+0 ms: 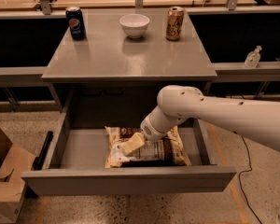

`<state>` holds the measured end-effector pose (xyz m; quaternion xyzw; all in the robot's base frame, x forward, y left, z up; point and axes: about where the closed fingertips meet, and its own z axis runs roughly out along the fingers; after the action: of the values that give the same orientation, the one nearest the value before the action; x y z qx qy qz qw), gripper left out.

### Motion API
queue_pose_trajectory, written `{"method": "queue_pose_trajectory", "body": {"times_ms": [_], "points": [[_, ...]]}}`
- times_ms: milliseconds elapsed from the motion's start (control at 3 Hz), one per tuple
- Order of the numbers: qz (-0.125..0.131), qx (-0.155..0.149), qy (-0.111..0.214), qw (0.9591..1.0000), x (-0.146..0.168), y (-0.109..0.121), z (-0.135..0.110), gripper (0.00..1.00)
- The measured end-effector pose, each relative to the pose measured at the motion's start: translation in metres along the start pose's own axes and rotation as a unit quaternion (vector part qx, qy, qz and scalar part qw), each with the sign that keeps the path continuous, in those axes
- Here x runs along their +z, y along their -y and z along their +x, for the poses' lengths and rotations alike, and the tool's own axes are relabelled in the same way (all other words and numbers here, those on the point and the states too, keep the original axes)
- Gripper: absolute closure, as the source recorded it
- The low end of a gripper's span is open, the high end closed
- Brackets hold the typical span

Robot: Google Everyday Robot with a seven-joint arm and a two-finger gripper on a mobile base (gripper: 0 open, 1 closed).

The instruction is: Pick brown chip bag from top drawer and place on counter

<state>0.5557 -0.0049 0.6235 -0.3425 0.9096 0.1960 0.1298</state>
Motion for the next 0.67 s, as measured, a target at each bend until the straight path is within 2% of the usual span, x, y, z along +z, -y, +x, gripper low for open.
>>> {"method": "queue_pose_trajectory", "body": {"times_ms": [667], "points": [[0.000, 0.000, 0.000, 1.0000, -0.0040, -0.0012, -0.0016, 0.74]]}}
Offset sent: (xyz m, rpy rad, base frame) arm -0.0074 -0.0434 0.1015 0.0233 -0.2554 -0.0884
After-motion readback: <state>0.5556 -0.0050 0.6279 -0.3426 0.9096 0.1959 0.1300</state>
